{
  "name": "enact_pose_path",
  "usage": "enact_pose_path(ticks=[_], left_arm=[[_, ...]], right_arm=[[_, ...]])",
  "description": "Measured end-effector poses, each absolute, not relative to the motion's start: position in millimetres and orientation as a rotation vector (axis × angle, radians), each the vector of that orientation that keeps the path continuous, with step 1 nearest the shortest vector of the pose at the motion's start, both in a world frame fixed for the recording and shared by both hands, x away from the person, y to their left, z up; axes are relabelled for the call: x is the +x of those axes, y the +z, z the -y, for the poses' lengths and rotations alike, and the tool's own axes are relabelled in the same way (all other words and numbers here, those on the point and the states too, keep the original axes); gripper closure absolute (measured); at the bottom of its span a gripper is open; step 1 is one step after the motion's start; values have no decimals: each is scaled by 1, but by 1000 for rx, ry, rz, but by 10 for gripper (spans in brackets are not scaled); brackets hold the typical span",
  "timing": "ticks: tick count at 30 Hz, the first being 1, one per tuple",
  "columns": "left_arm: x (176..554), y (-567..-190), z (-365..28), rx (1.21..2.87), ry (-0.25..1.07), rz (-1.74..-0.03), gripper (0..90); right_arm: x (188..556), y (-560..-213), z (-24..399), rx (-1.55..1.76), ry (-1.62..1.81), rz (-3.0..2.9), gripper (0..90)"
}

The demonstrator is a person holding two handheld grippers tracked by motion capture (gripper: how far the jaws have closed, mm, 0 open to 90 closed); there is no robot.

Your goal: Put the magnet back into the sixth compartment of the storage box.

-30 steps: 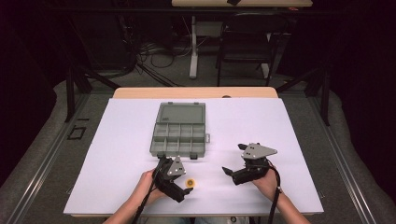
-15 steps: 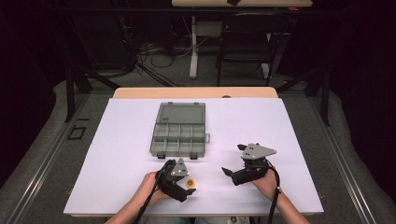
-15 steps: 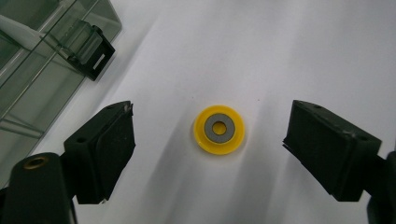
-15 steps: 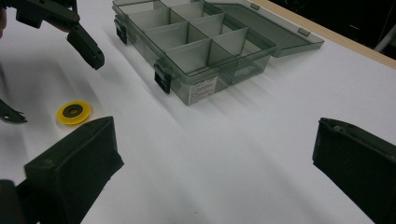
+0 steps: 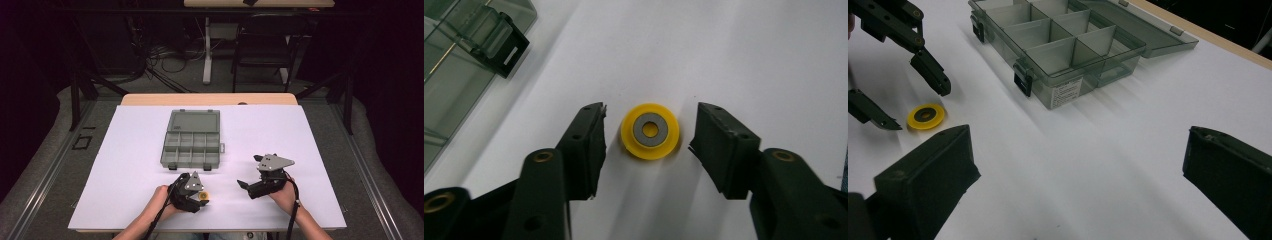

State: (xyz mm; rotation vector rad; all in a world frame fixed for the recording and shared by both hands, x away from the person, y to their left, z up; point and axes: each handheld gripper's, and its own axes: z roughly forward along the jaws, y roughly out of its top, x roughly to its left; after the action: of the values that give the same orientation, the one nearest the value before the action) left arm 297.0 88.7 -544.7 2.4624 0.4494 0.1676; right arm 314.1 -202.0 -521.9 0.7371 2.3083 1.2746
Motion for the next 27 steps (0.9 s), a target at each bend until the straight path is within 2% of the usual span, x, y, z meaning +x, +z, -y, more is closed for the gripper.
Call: enact_pose_path(ticks=[15,27], left_arm=[[302,-549,-90,2452,124,-466,611],[300,-549,-93,2441,141,-470,621]], right_arm=[[315,-523,201,723,1260,-2327,0],[314,-522,201,718,1247,-2329,1]])
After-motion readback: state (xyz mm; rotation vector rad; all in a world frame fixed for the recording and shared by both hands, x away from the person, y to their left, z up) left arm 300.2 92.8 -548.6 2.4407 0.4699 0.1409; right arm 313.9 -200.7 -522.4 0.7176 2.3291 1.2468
